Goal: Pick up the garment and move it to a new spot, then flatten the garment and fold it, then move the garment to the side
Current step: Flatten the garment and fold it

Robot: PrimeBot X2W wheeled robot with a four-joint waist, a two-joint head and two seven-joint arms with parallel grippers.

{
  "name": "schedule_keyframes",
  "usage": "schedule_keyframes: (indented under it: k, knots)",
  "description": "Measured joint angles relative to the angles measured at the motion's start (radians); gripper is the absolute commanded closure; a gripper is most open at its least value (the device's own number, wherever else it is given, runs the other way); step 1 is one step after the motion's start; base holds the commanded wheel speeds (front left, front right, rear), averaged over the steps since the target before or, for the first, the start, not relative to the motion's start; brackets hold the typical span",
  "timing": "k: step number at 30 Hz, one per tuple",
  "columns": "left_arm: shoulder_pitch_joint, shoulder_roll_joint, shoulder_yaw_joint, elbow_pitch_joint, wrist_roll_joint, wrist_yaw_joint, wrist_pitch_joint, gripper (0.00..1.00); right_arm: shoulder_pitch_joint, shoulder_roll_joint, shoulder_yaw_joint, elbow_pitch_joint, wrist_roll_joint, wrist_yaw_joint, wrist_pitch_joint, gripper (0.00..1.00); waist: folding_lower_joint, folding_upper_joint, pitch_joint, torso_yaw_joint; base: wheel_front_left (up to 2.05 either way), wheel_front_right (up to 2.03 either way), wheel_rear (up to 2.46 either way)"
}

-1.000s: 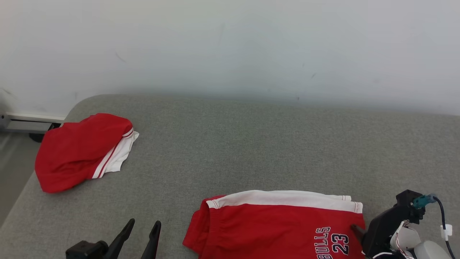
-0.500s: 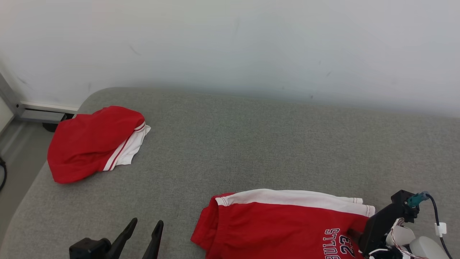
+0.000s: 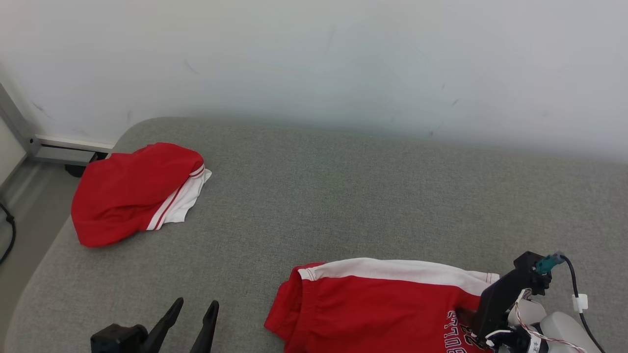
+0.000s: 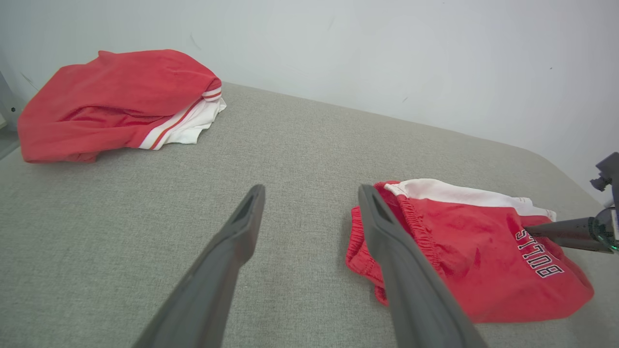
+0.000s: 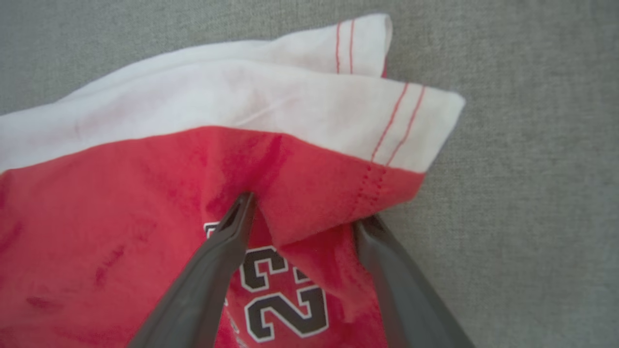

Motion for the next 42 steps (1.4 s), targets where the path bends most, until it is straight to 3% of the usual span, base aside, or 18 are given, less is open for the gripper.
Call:
schedule_keyframes:
  k: [1,2,3,4,5,11,19,31,38,42]
  knots:
    - [0.0,0.0,0.0,0.001,0.0,0.0,0.0,0.0,-0.003,0.001,-0.001,0.004,0.0,0.0,0.0,0.11,0.0,0.0,0.0,0.0,0.0,0.0,0.0]
    - [0.0,0.0,0.0,0.002,0.0,0.0,0.0,0.0,-0.006,0.001,-0.001,0.009,0.0,0.0,0.001,0.53,0.0,0.0,-0.001,0.0,0.0,0.0,0.0]
    - [0.0,0.0,0.0,0.004,0.0,-0.001,0.0,0.0,-0.009,0.001,-0.002,0.013,-0.001,0.0,0.001,0.61,0.0,0.0,-0.001,0.0,0.0,0.0,0.0]
    - [0.0,0.0,0.0,0.005,-0.001,-0.002,-0.001,0.0,-0.01,0.002,-0.003,0.016,-0.001,0.0,0.001,0.91,0.0,0.0,-0.002,0.0,0.0,0.0,0.0]
    - [0.0,0.0,0.0,0.007,-0.002,-0.007,-0.001,0.0,-0.01,0.003,-0.003,0.019,-0.001,0.0,0.001,1.0,0.0,0.0,-0.002,0.0,0.0,0.0,0.0]
    - [0.0,0.0,0.002,0.013,-0.004,-0.008,-0.006,0.0,-0.01,0.006,-0.024,0.022,-0.001,0.0,0.009,1.0,0.0,0.0,-0.004,-0.004,0.0,0.0,0.0]
    - [0.0,0.0,0.002,0.016,-0.005,-0.008,-0.009,0.0,-0.01,-0.053,-0.132,0.045,0.001,0.0,-0.004,1.0,0.0,0.0001,-0.003,-0.012,0.0,0.0,0.0]
    - [0.001,-0.001,-0.002,0.019,-0.005,-0.009,-0.015,0.0,0.012,-0.217,-0.34,0.081,-0.063,0.0,-0.073,1.0,0.0,0.0,-0.001,-0.02,0.0,0.0,0.0]
    - [0.003,-0.007,-0.009,0.023,-0.005,-0.009,-0.018,0.0,0.037,-0.215,-0.372,0.01,-0.132,0.0,-0.09,1.0,0.0,0.0,-0.006,-0.026,0.0,0.0,0.0]
    - [0.003,-0.01,-0.013,0.026,-0.005,-0.009,-0.018,0.0,0.037,-0.166,-0.321,-0.068,-0.116,0.0,-0.053,1.0,0.0,0.0,-0.01,-0.03,0.0,0.0,0.0]
